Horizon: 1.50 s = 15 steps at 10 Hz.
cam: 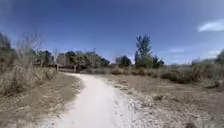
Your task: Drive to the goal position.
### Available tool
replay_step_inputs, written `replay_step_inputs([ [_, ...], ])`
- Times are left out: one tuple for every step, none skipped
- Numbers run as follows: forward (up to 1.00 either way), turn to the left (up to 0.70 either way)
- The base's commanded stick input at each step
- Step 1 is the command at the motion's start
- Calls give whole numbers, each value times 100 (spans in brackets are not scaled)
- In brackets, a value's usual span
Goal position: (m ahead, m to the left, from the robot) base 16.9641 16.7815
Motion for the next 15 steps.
replay_step_inputs([
  [70, 22],
  [70, 32],
  [70, 35],
  [70, 29],
  [70, 21],
  [70, 14],
  [70, 6],
  [70, 0],
  [70, 0],
  [70, 0],
  [70, 0],
  [70, 0],
  [70, 0],
  [70, 0],
  [70, 0],
])
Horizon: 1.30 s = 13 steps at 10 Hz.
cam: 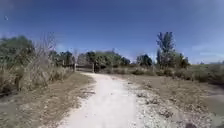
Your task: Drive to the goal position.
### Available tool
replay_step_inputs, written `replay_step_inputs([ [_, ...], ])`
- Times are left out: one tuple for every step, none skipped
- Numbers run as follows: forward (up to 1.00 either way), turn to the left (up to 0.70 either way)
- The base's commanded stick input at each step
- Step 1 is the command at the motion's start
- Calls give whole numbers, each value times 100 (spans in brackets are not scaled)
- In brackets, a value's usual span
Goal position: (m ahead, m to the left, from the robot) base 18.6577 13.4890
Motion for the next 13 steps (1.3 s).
replay_step_inputs([
  [70, 0],
  [70, 0],
  [70, 0],
  [70, 0],
  [70, 0],
  [70, 0],
  [70, 0],
  [70, 0],
  [70, 0],
  [70, 0],
  [70, 0],
  [70, 0],
  [70, 0],
])
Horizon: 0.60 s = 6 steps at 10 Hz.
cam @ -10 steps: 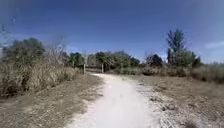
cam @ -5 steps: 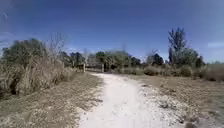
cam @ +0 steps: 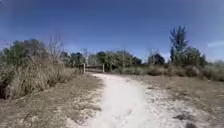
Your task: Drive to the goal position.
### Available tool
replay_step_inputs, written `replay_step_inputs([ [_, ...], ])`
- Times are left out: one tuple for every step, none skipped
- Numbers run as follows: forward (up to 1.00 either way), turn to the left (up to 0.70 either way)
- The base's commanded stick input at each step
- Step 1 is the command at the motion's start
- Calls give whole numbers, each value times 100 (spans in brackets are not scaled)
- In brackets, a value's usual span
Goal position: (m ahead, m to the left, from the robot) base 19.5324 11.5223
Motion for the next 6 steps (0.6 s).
replay_step_inputs([
  [70, 0],
  [70, 0],
  [70, 0],
  [70, 0],
  [70, 0],
  [70, 0],
])
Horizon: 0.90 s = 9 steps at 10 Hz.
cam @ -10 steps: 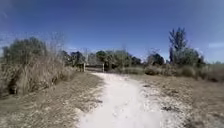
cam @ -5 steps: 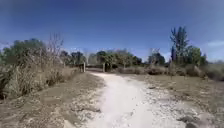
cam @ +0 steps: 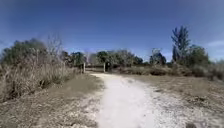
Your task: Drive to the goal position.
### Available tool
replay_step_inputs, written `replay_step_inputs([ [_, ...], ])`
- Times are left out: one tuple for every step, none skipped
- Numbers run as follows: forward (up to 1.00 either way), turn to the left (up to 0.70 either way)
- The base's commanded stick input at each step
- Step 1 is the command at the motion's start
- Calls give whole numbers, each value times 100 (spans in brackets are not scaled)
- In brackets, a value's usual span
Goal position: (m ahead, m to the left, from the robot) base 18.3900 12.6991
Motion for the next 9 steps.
replay_step_inputs([
  [70, 0],
  [70, 0],
  [70, 0],
  [70, 0],
  [70, 0],
  [70, 0],
  [70, 0],
  [70, 0],
  [70, 0],
])
